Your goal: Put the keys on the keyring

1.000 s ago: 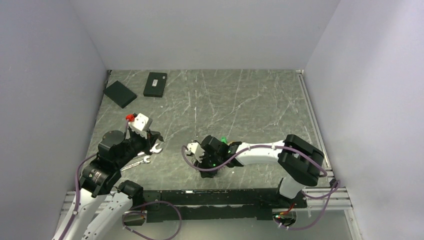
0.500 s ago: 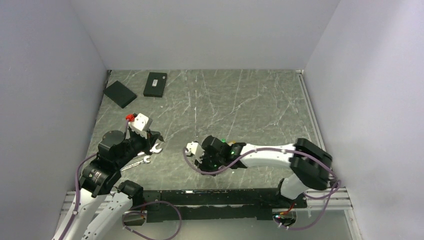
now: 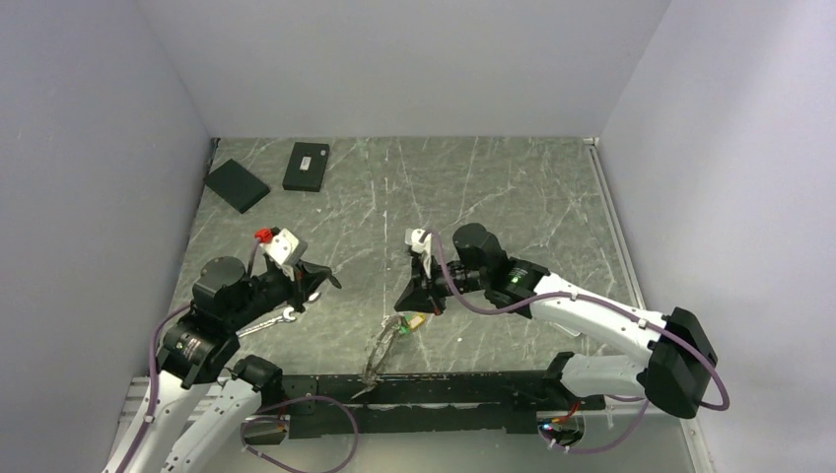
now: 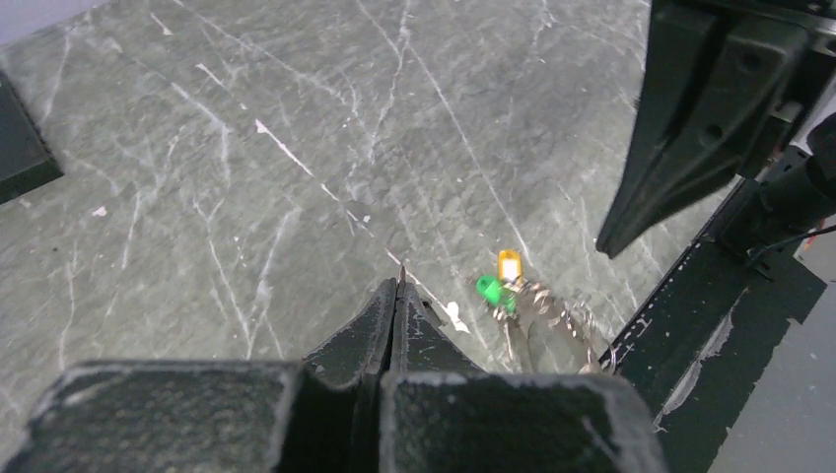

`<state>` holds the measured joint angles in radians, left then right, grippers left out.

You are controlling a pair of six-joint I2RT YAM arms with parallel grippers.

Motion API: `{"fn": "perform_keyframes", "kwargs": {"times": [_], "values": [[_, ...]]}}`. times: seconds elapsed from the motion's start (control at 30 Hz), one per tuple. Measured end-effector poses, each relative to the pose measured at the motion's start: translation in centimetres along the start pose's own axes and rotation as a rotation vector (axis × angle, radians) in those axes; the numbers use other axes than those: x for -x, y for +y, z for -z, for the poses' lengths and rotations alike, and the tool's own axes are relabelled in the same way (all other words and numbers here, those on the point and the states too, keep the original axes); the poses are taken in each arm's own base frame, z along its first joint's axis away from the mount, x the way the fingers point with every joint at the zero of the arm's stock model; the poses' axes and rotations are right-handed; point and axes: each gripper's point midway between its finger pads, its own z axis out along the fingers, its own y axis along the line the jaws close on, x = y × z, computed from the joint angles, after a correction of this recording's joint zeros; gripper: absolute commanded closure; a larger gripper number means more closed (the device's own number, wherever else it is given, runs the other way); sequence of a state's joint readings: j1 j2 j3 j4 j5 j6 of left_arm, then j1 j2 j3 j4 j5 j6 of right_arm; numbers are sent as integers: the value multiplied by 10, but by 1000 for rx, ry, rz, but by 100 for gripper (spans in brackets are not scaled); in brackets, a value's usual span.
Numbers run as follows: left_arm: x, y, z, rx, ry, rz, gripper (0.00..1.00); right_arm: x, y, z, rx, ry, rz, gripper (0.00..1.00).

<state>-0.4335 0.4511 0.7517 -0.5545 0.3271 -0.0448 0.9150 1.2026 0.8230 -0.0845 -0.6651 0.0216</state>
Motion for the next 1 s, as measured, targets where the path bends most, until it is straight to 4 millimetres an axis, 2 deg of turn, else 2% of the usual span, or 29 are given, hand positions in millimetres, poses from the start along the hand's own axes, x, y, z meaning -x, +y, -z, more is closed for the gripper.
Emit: {"fn": "perform_keyframes", "kwargs": {"times": [0.13, 0.3, 0.37, 0.47, 0.53, 0.7, 0.83, 0.9, 1.0], "values": [[2, -7, -2, -42, -4, -1, 100, 0, -13, 7, -32, -45, -48, 100], [1, -9, -2, -54, -1, -1, 100, -17, -31, -3, -80, -7, -121, 100], [1, -8, -3, -54, 2, 1, 100, -26, -36, -7, -93, 19, -142, 92], [0, -7, -4, -51, 9, 3, 100, -37, -41, -11, -126, 55, -166, 68], [-1, -5, -5, -39, 11, 4, 100, -40, -39, -13, -136, 65, -168, 58], [-2, 5, -4, 22, 14, 5, 100, -55, -32, -27, -143, 114, -165, 48], [-1, 18, 2, 108, 2, 1, 100, -88, -29, -49, -160, 221, -177, 40], [1, 25, 7, 153, -13, -3, 100, -105, -30, -57, -175, 272, -194, 39], [4, 34, 13, 212, -32, -6, 100, -119, -36, -64, -215, 312, -226, 38]]}}
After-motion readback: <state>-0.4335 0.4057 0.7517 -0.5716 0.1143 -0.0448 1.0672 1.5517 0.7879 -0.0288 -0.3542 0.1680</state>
